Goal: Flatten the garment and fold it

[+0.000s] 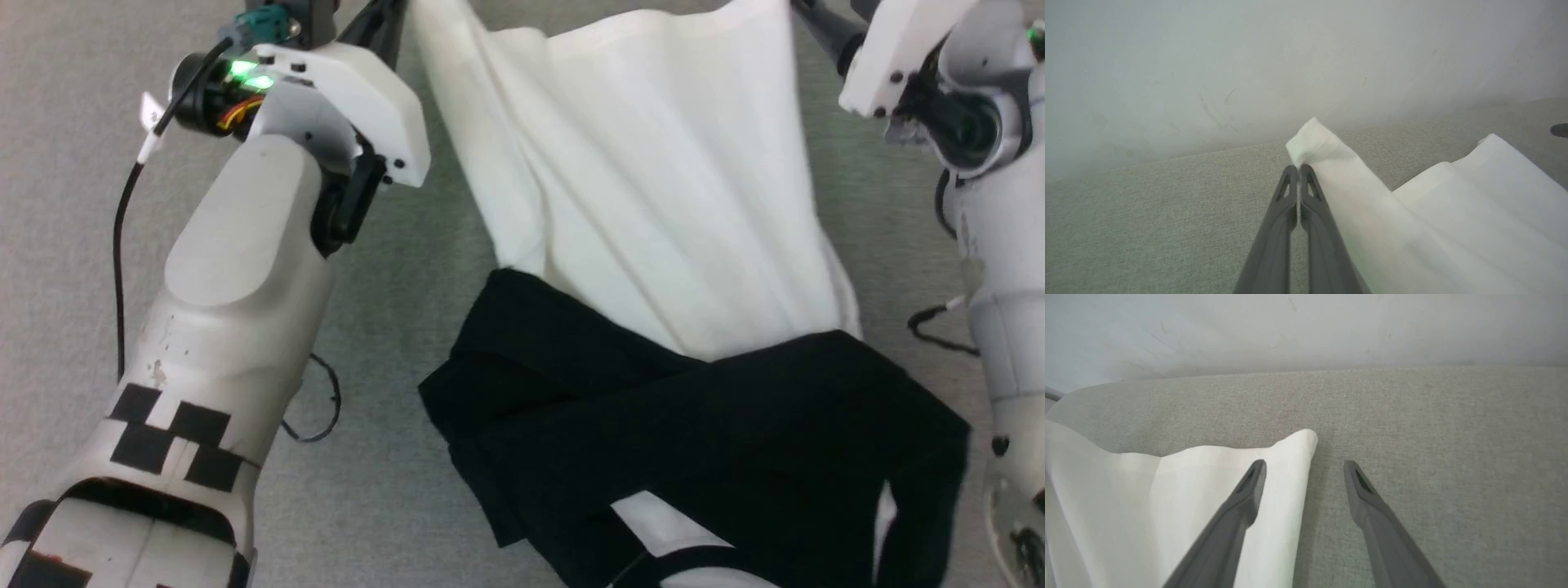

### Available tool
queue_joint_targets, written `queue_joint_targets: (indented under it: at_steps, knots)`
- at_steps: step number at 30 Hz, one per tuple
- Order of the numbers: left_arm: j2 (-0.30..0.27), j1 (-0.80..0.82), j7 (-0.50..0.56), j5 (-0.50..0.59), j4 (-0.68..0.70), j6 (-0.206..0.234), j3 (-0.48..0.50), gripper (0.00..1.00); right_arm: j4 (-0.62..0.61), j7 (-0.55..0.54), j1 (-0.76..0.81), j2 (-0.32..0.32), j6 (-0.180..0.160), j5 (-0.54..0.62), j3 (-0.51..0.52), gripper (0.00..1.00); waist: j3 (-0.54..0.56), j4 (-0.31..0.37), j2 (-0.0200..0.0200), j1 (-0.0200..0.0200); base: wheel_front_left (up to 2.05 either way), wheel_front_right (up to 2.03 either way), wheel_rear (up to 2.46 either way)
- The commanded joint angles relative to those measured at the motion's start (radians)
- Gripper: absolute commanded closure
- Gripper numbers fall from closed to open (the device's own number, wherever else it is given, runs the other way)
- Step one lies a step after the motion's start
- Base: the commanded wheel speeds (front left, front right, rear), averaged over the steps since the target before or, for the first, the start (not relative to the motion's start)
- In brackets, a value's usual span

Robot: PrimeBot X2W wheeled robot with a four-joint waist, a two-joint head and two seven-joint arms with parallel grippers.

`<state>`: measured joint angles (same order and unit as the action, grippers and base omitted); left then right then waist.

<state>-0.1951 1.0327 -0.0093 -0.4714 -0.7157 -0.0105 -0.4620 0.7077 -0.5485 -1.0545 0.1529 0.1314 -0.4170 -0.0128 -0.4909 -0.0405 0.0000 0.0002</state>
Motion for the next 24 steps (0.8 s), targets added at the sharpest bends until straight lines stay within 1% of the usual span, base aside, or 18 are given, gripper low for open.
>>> queue_joint_targets:
  at_steps: [1, 6, 7, 8, 10, 11, 12, 13, 14, 16, 18, 24]
  knots:
    - [0.007, 0.021, -0.007, 0.010, 0.009, -0.009, -0.005, 1.00, 0.034, -0.011, -0.031, 0.007, -0.001, 0.007, -0.007, 0.00, -0.064, -0.064, 0.0000, -0.0002, 0.00, 0.00, 0.00]
    - [0.021, 0.041, -0.019, 0.008, 0.023, -0.015, -0.013, 1.00, 0.173, -0.053, -0.110, 0.019, -0.001, 0.043, -0.008, 0.00, -0.095, -0.094, 0.0000, -0.0002, 0.00, 0.00, 0.00]
    - [0.021, 0.041, -0.019, 0.008, 0.023, -0.015, -0.013, 1.00, 0.173, -0.053, -0.110, 0.019, -0.001, 0.043, -0.008, 0.00, -0.095, -0.094, 0.0000, -0.0002, 0.00, 0.00, 0.00]
    - [0.023, 0.043, -0.025, 0.006, 0.023, -0.018, -0.015, 1.00, 0.221, -0.071, -0.125, 0.019, -0.001, 0.057, -0.014, 0.00, -0.101, -0.101, 0.0000, -0.0002, 0.00, 0.00, 0.00]
    - [0.024, 0.042, -0.028, 0.003, 0.020, -0.021, -0.017, 1.00, 0.276, -0.120, -0.130, 0.018, -0.001, 0.070, -0.028, 0.00, -0.103, -0.105, 0.0000, -0.0002, 0.00, 0.00, 0.00]
    - [0.024, 0.042, -0.028, 0.003, 0.020, -0.021, -0.017, 1.00, 0.276, -0.120, -0.130, 0.018, -0.001, 0.070, -0.028, 0.00, -0.103, -0.105, 0.0000, -0.0002, 0.00, 0.00, 0.00]
    - [0.024, 0.041, -0.030, 0.002, 0.018, -0.022, -0.018, 1.00, 0.305, -0.151, -0.131, 0.016, -0.001, 0.071, -0.029, 0.16, -0.102, -0.106, 0.0000, -0.0002, 0.00, 0.00, 0.00]
    - [0.023, 0.041, -0.031, 0.000, 0.014, -0.023, -0.018, 1.00, 0.334, -0.182, -0.131, 0.013, -0.001, 0.072, -0.027, 0.71, -0.101, -0.106, 0.0000, -0.0002, 0.00, 0.00, 0.00]
    - [0.023, 0.040, -0.030, -0.001, 0.011, -0.025, -0.019, 1.00, 0.356, -0.209, -0.133, 0.012, -0.001, 0.076, -0.027, 1.00, -0.100, -0.106, 0.0000, -0.0002, 0.00, 0.00, 0.00]
    - [0.021, 0.040, -0.032, -0.005, 0.003, -0.027, -0.019, 1.00, 0.381, -0.234, -0.142, 0.010, -0.001, 0.083, -0.027, 1.00, -0.097, -0.106, 0.0000, -0.0002, 0.00, 0.00, 0.00]
    - [0.019, 0.041, -0.033, -0.010, -0.005, -0.030, -0.018, 1.00, 0.373, -0.215, -0.155, 0.010, -0.001, 0.085, -0.033, 1.00, -0.091, -0.104, 0.0000, -0.0002, 0.00, 0.00, 0.00]
    - [0.001, 0.060, -0.064, -0.015, -0.040, -0.032, -0.008, 1.00, 0.269, 0.004, -0.181, 0.041, -0.001, 0.076, -0.066, 1.00, -0.043, -0.086, 0.0000, -0.0002, 0.00, 0.00, 0.00]
